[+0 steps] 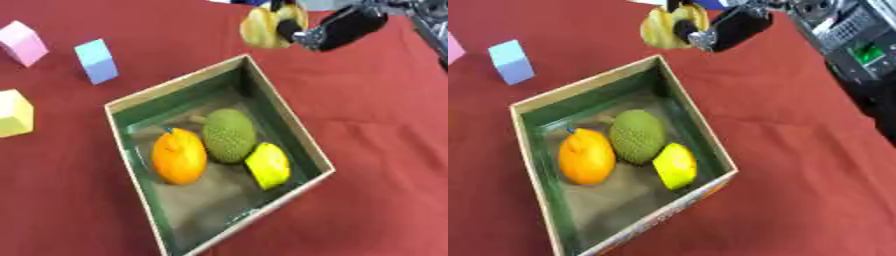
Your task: Pick up objects on the table and place them in the box.
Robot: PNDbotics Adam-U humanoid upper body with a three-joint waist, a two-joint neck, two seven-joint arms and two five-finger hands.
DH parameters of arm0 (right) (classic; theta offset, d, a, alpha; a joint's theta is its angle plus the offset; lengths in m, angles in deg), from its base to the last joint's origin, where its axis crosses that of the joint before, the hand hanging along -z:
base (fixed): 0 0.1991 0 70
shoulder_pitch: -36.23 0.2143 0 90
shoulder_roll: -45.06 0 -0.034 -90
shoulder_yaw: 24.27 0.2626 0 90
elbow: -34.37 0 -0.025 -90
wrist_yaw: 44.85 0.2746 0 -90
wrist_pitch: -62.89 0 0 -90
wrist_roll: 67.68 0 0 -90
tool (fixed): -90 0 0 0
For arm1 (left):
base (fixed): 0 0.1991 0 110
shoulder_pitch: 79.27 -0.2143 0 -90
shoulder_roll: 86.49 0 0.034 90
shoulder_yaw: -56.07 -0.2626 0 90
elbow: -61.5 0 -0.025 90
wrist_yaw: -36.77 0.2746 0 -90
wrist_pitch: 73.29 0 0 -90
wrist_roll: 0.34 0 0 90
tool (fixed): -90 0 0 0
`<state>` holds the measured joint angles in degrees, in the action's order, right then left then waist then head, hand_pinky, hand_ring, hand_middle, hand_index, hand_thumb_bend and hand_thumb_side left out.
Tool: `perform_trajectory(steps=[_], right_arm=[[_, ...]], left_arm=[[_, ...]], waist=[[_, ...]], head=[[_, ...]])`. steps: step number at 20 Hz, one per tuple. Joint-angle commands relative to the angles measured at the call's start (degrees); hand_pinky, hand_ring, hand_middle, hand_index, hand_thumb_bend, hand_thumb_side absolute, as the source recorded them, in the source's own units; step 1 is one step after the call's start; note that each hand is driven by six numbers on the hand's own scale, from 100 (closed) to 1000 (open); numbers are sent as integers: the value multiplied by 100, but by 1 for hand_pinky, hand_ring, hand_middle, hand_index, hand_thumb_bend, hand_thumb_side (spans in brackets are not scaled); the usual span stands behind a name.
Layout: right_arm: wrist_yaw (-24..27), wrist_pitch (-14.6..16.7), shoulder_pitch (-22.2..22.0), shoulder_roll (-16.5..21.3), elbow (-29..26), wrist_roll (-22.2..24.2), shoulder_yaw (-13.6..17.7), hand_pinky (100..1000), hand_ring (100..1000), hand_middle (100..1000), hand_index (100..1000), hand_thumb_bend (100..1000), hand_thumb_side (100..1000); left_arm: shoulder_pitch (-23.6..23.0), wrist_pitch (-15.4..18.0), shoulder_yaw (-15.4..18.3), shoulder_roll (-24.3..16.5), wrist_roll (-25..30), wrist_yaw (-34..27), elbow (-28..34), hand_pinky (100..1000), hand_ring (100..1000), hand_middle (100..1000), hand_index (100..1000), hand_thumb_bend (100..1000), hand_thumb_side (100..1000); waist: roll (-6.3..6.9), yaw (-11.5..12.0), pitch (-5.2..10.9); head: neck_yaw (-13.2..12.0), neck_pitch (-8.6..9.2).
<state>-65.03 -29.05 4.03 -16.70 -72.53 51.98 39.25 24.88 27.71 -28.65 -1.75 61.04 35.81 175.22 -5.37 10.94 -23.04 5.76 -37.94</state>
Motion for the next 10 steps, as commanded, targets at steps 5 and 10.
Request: perform_trajectory(steps=[5,10], right_arm=[[266,-133,-18,94,-764,109,-251,789,680,474,607,154,100],[63,-143,-132,-52,-769,297,-517,788,680,475,608,133,100]], left_arm=[[-7,-22,54,-81,39,-4,87,763,688,656,793,150,624],[-22,-23,43,-50,54,-22,87,763,687,656,793,149,626]], waist=[[101,-17,259],[118,-25,274]], head=[[-129,-55],[-183,-59]])
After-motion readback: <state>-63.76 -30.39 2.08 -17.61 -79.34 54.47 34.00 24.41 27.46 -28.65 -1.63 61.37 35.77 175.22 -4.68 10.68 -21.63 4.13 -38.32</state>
